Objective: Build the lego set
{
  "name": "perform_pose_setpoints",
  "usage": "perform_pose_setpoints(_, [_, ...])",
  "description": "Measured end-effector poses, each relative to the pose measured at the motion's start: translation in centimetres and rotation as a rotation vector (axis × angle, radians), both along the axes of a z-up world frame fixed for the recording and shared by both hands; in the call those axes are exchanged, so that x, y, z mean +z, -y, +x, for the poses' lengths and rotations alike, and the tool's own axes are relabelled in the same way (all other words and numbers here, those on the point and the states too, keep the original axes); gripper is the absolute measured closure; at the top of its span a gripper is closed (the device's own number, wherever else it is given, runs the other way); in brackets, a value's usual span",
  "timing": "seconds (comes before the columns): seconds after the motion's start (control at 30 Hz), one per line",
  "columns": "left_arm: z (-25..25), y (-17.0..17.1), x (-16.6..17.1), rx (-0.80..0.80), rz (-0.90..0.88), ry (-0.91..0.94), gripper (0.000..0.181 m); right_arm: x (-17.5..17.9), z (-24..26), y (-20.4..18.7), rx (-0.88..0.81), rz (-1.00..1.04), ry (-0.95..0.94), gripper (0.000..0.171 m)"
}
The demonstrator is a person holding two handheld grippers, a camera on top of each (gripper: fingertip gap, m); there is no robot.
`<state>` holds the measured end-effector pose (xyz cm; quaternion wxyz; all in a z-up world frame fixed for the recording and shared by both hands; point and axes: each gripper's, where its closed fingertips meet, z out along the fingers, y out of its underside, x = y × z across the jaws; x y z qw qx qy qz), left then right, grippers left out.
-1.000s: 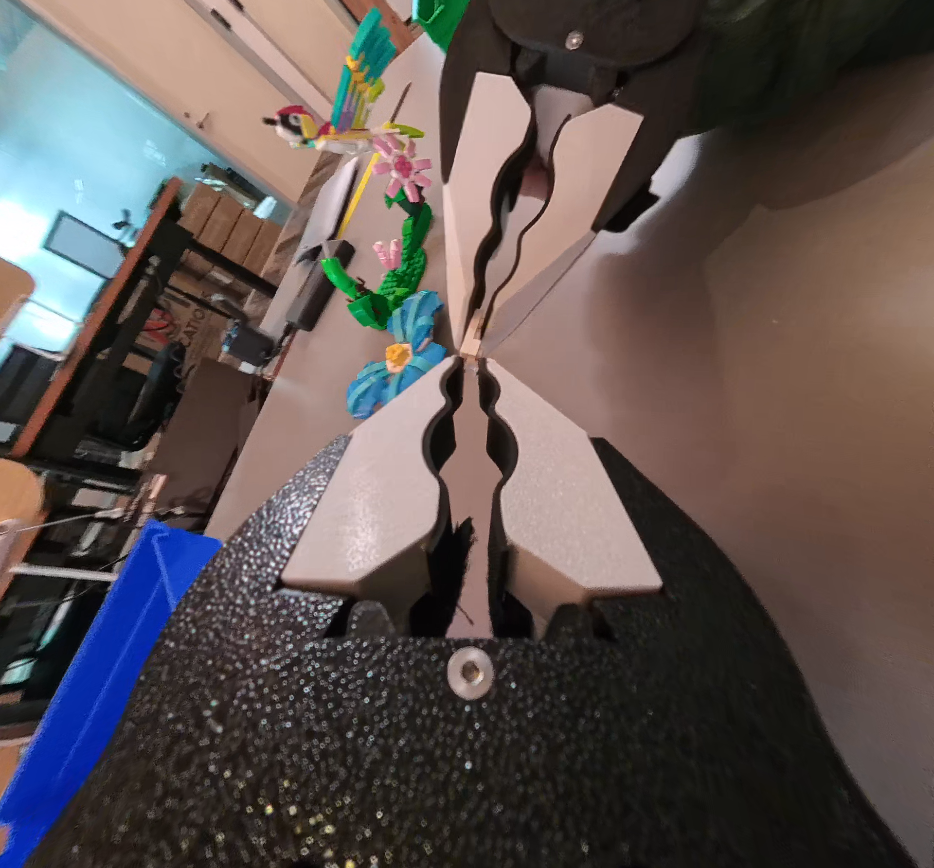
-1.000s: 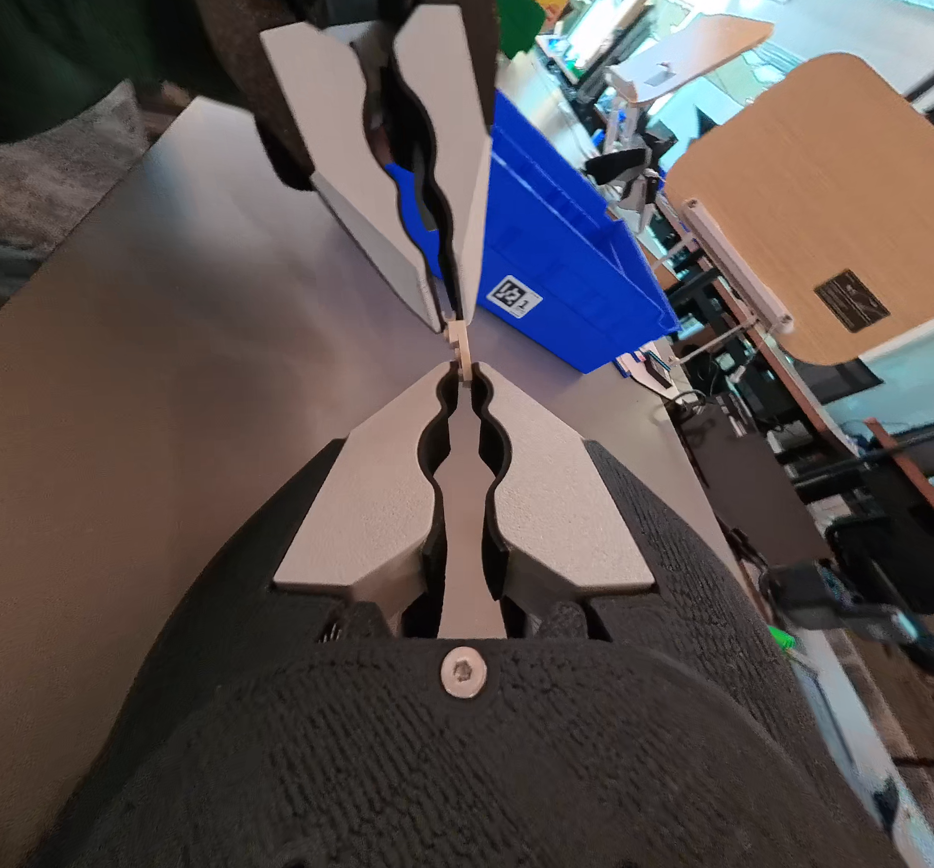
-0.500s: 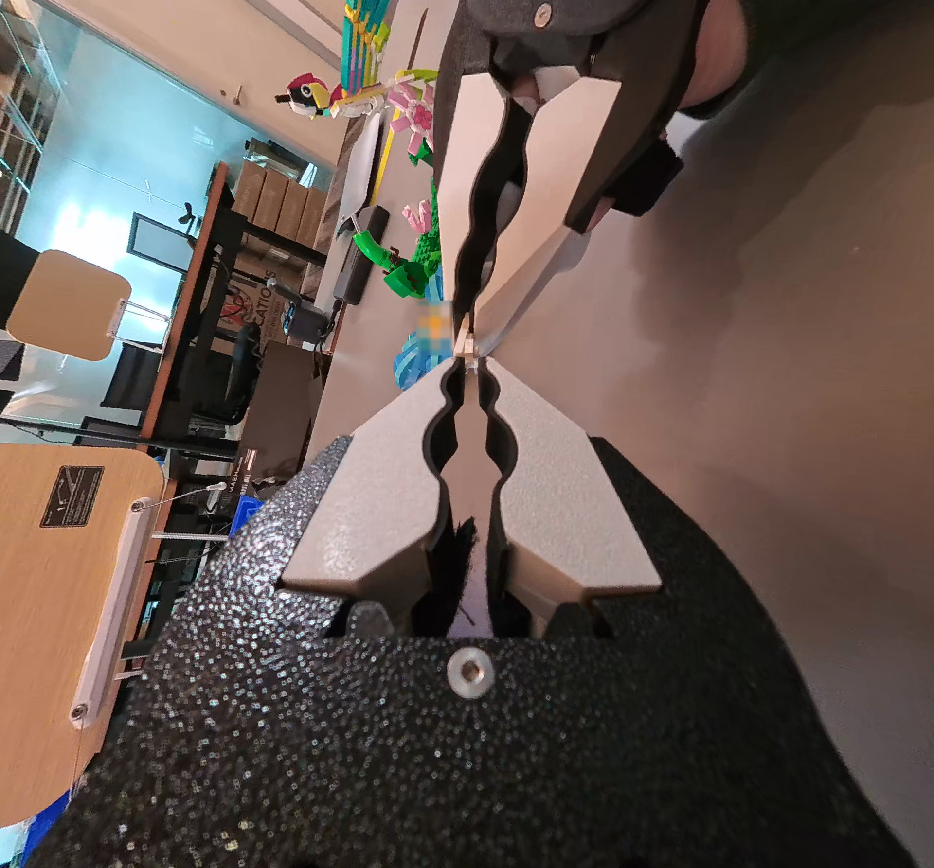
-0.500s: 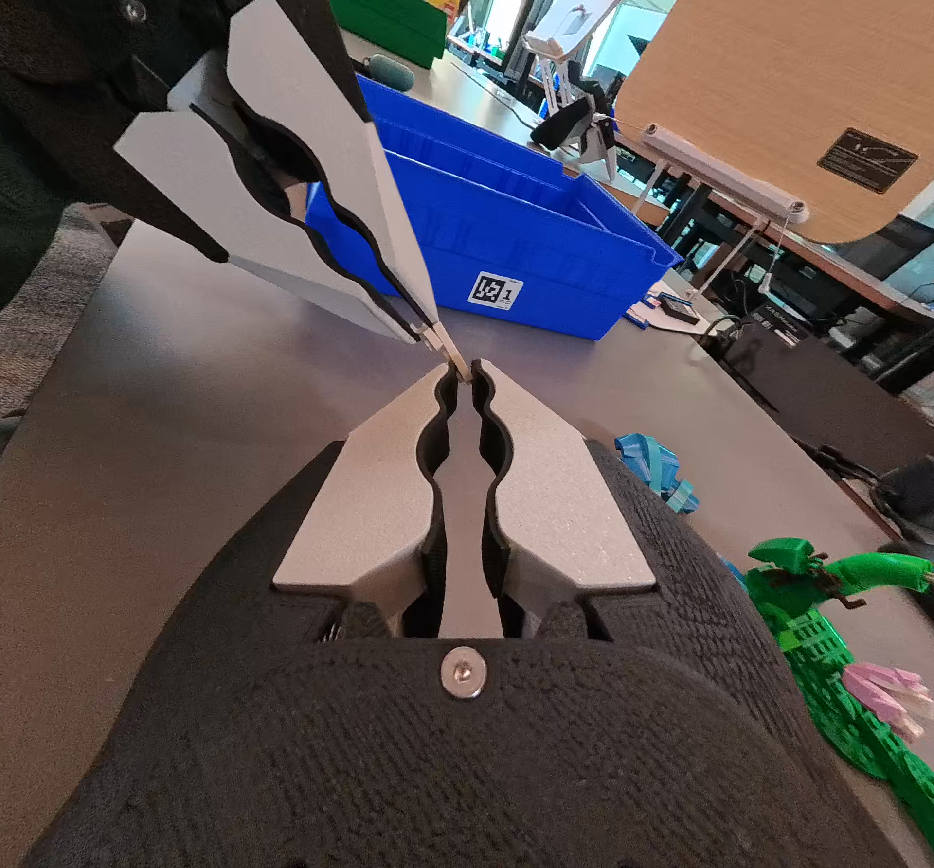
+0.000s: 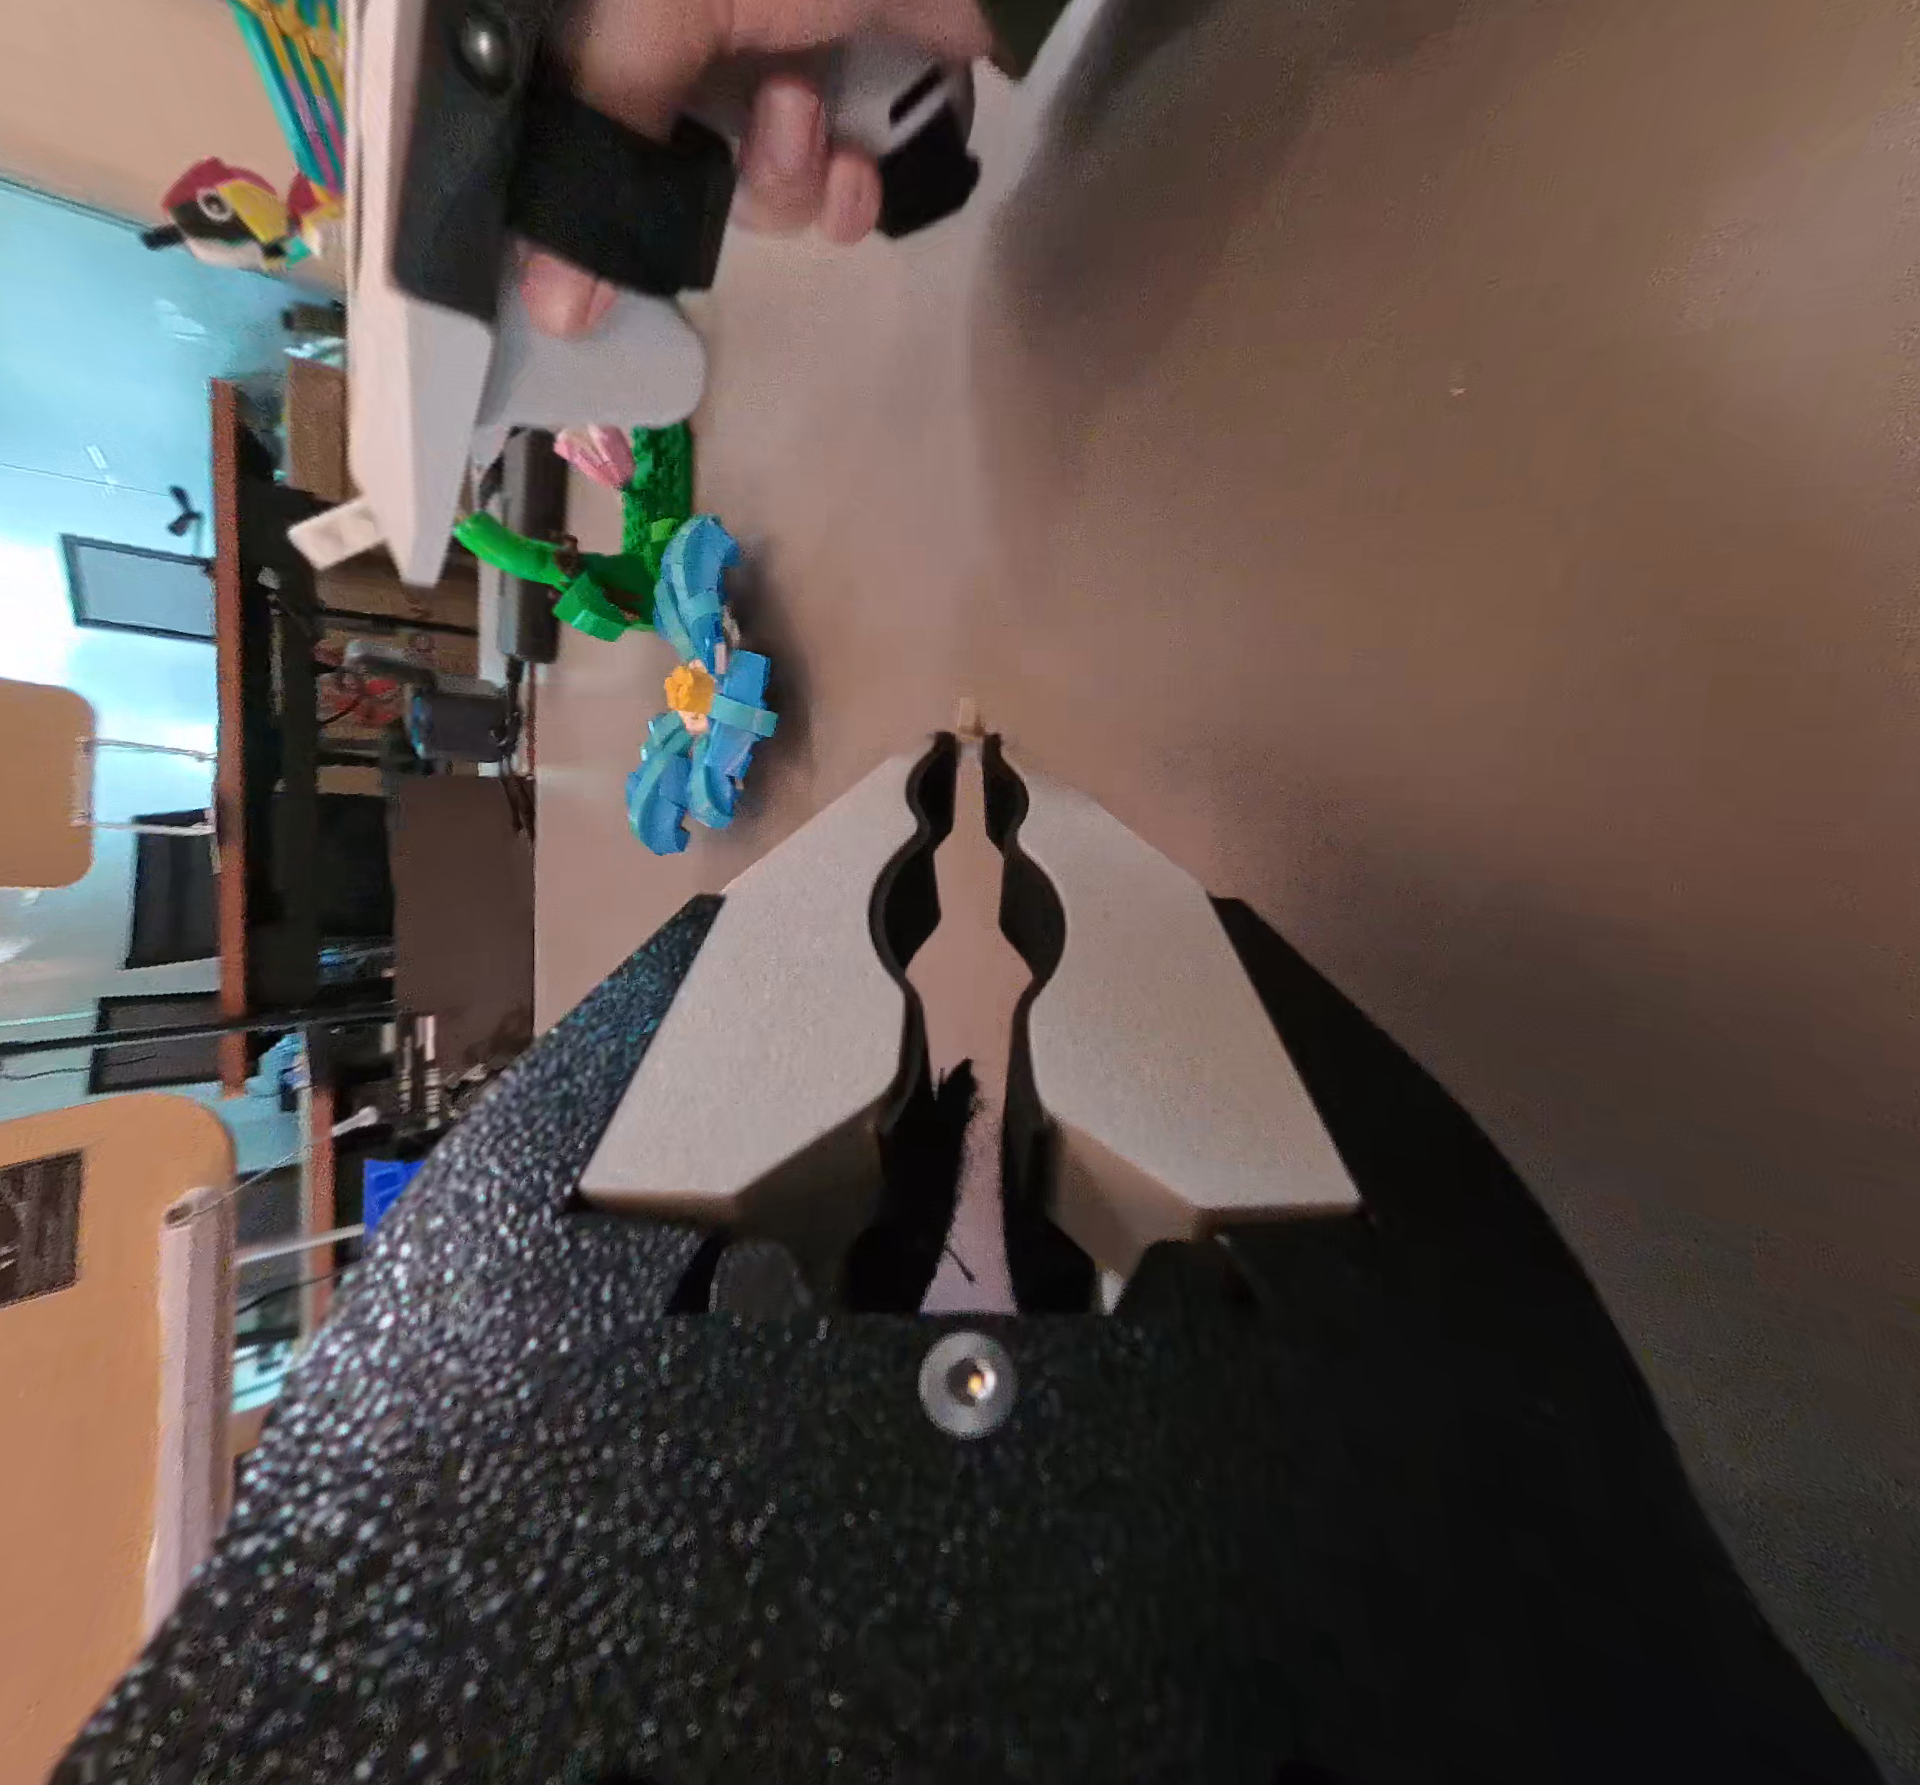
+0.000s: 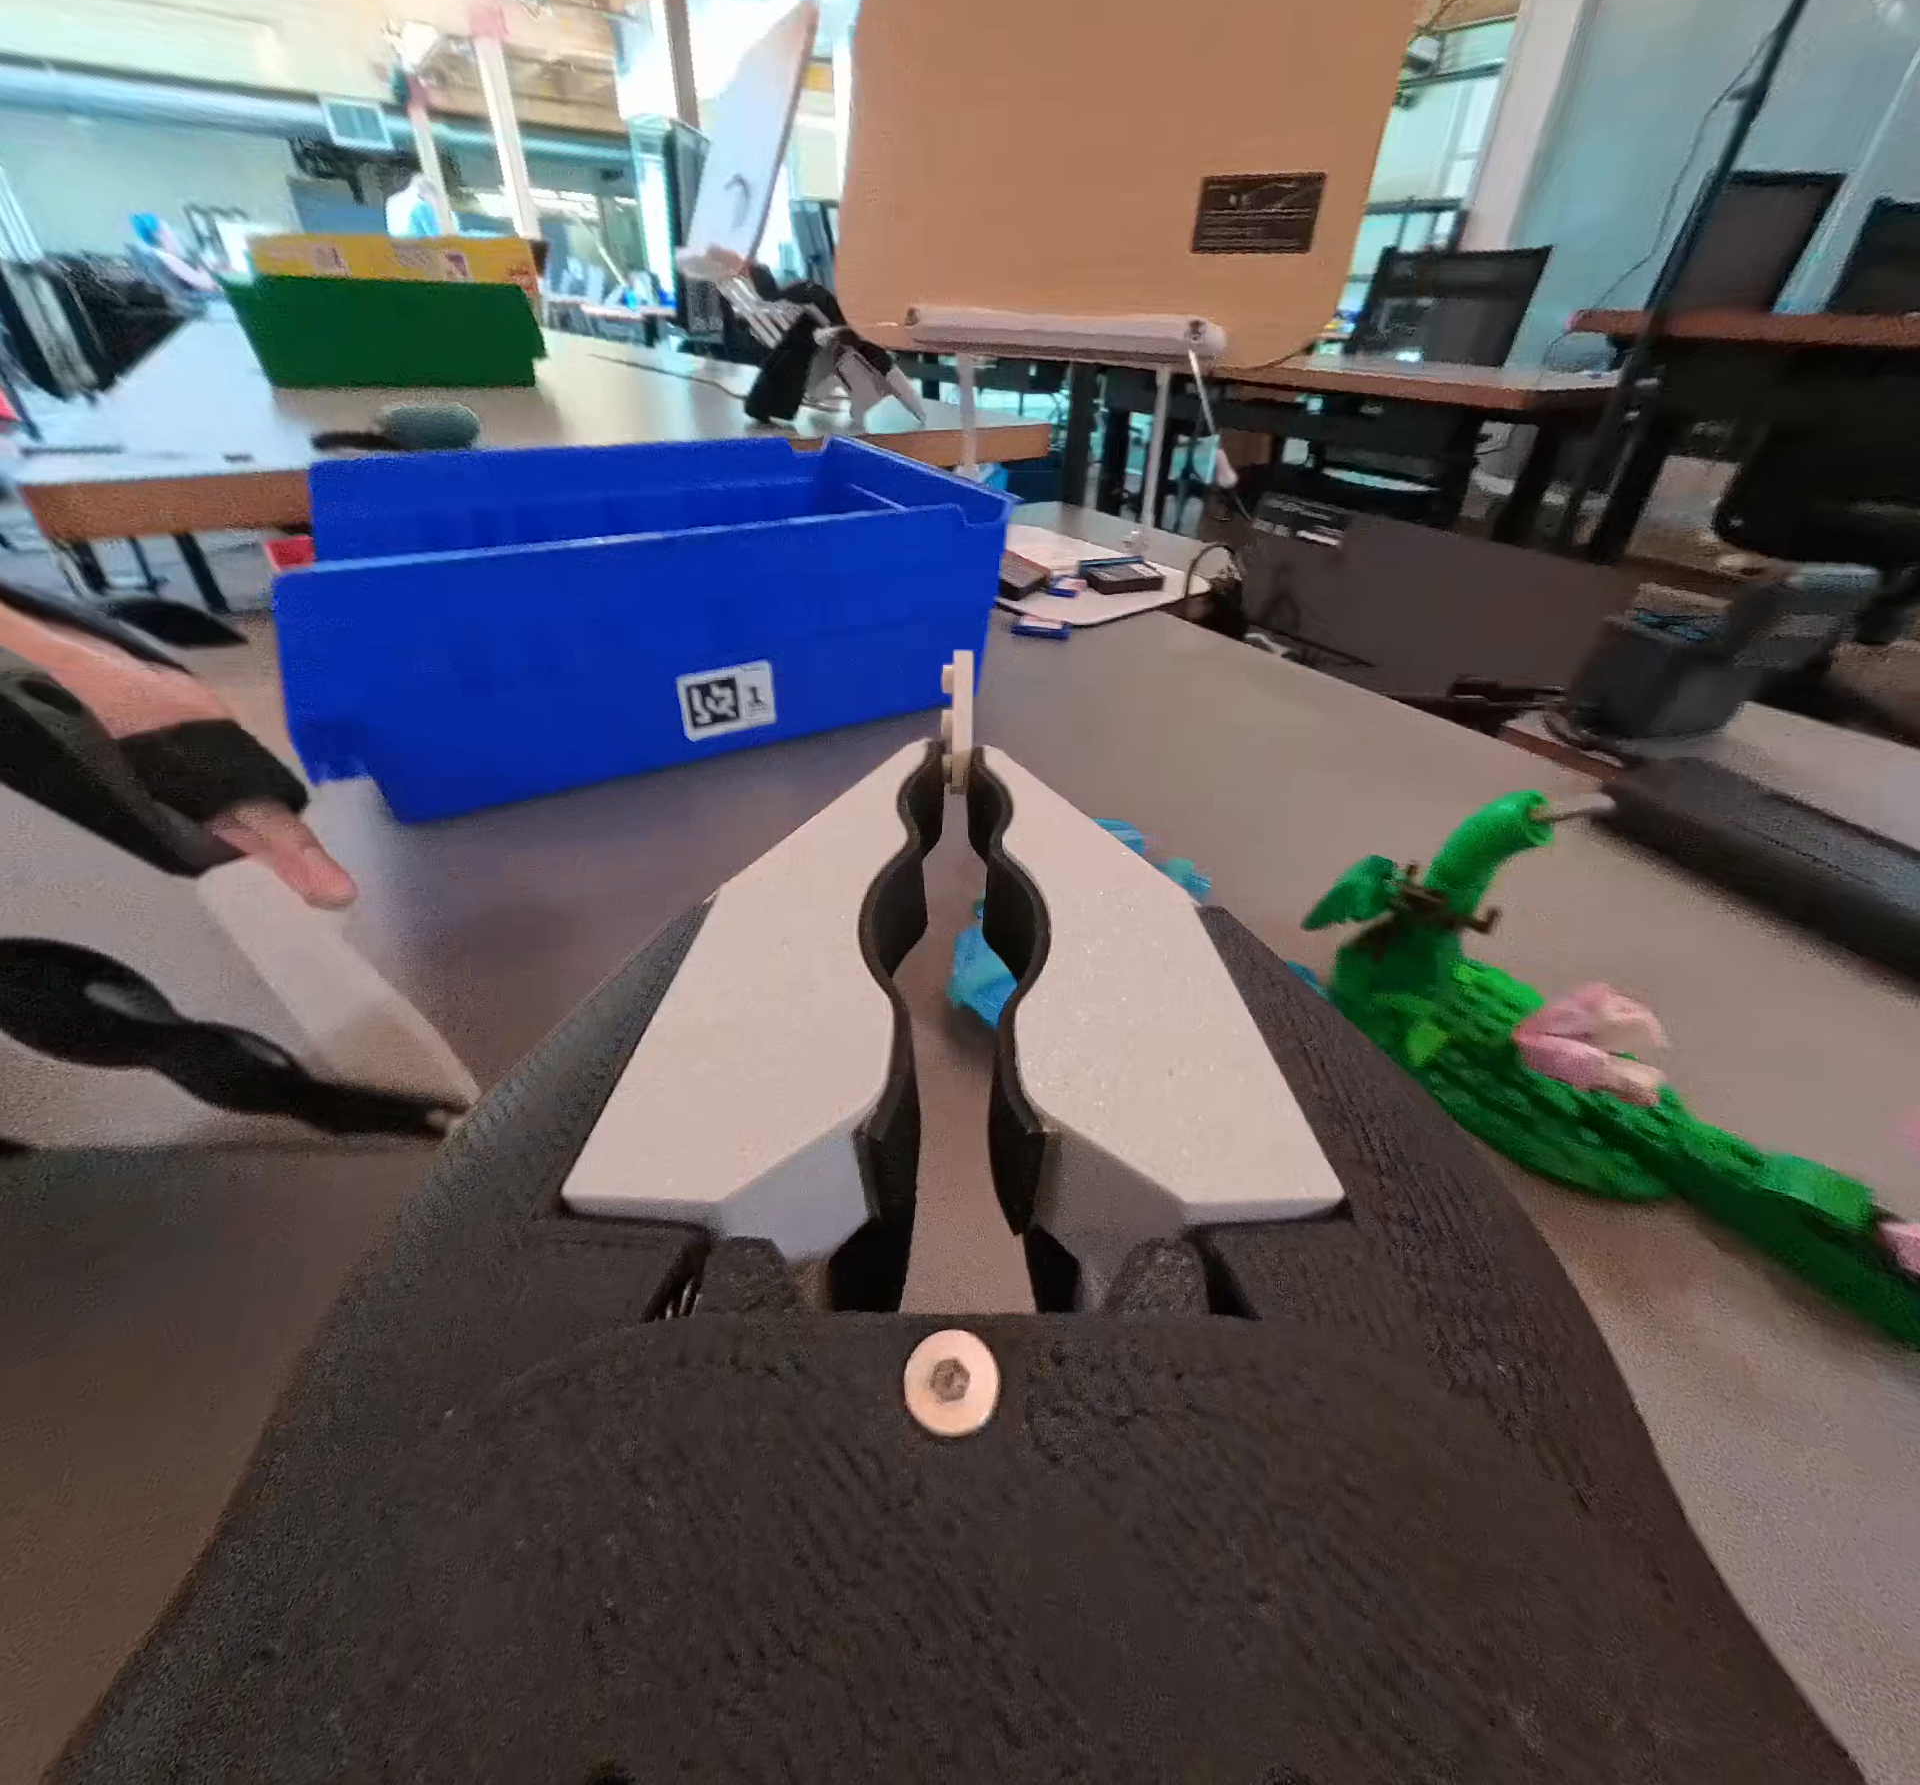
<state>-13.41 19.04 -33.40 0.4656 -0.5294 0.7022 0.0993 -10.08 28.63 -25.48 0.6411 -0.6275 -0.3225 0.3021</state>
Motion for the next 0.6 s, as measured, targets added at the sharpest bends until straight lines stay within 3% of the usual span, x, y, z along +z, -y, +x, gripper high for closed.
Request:
perform_pose_setpoints(0.1, [-0.3,-1.4,1.7,0.058,0.014,0.115,0.18,-0.3,0.3,0.7,0.006,0.074,0.072,0.169])
perform_pose_setpoints(0.17, [-2.0,-2.9,5.1,0.154,0.133,0.223,0.179,0.0,-0.1,0.9,0.021,0.084,0.061,0.169])
perform_pose_setpoints(0.27, [-8.5,-5.1,11.6,0.424,0.318,0.377,0.179,-0.1,-0.6,1.4,0.047,0.124,0.097,0.169])
perform_pose_setpoints(0.33, [-13.9,-6.1,14.0,0.628,0.286,0.491,0.18,-0.4,-0.9,1.6,0.057,0.129,0.116,0.169])
perform_pose_setpoints(0.4, [-18.7,-6.8,13.6,0.812,0.167,0.583,0.179,-0.6,-1.4,1.9,0.073,0.137,0.131,0.169])
perform_pose_setpoints(0.5, [-22.3,-7.5,11.3,0.925,0.015,0.691,0.177,-0.9,-2.4,2.5,0.089,0.184,0.177,0.169])
perform_pose_setpoints(0.6, [-24.4,-8.2,8.9,1.014,-0.063,0.723,0.149,0.4,-5.3,3.2,0.141,0.218,0.179,0.169])
